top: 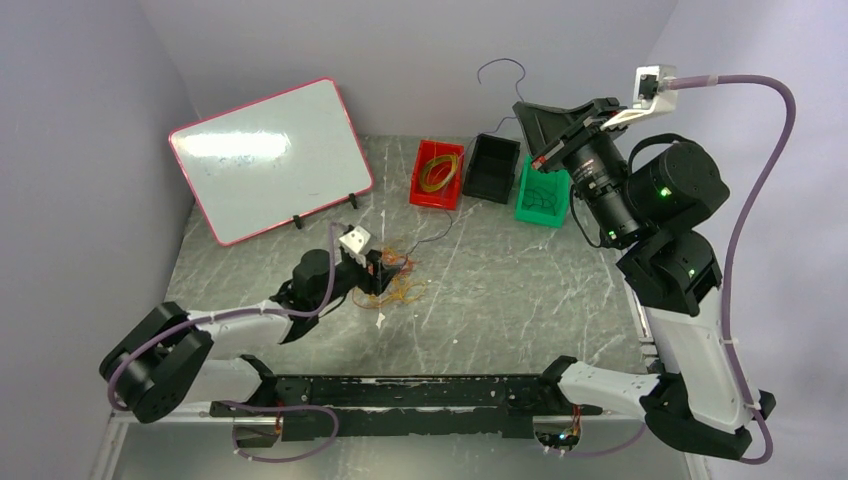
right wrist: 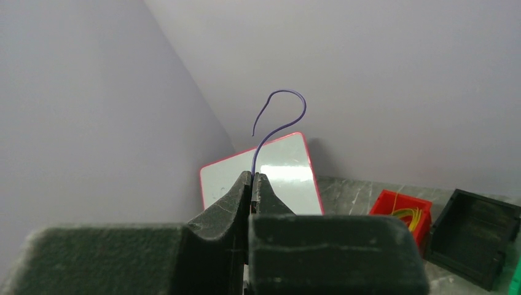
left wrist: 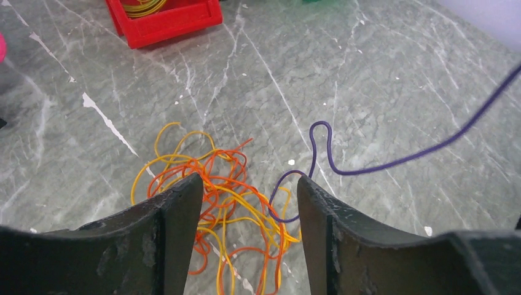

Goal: Untangle the cables

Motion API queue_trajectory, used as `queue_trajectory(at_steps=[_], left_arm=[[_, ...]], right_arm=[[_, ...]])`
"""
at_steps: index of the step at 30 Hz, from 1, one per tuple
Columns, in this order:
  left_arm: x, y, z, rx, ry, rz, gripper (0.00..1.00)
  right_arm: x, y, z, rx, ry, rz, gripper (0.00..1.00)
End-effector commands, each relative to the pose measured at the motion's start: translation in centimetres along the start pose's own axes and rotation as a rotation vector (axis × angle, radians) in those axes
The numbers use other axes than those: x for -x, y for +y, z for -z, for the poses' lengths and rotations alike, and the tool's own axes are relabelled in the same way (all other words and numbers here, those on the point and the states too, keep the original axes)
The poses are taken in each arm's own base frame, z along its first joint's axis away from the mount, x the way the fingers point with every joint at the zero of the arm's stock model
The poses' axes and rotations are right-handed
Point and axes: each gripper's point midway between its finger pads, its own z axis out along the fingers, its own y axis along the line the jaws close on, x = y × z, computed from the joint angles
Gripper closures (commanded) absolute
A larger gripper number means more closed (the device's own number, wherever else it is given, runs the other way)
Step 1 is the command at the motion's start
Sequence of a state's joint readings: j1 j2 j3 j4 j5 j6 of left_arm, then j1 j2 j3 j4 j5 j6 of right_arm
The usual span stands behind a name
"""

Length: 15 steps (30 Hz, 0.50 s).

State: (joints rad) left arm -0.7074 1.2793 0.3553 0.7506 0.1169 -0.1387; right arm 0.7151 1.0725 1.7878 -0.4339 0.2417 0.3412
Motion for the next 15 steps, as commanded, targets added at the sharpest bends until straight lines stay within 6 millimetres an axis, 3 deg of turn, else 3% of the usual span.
queue_trajectory(at_steps=[1, 7, 12, 15], left_arm=[[1.9, -0.2, 1.5, 0.005, -0.093, 0.023, 0.36], [2.6, -0.4, 2.9, 0.001, -0.124, 0.021, 0.35], [2.7, -1.9, 2.1, -0.092, -0.127, -0.001, 0.4], [2.6, -1.8, 1.4, -0.09, -0.13, -0.005, 0.39]], right_arm=[[-0.2, -1.3, 0.1, -0.067, 0.001, 0.002, 1.0], [-0.9, -1.4, -0.2, -0.066, 0.013, 0.001, 1.0], [-1.0, -1.3, -0.2, -0.064, 0.015, -0.004, 1.0], [-0.9, -1.2, -0.1, -0.061, 0.014, -0.009, 1.0]])
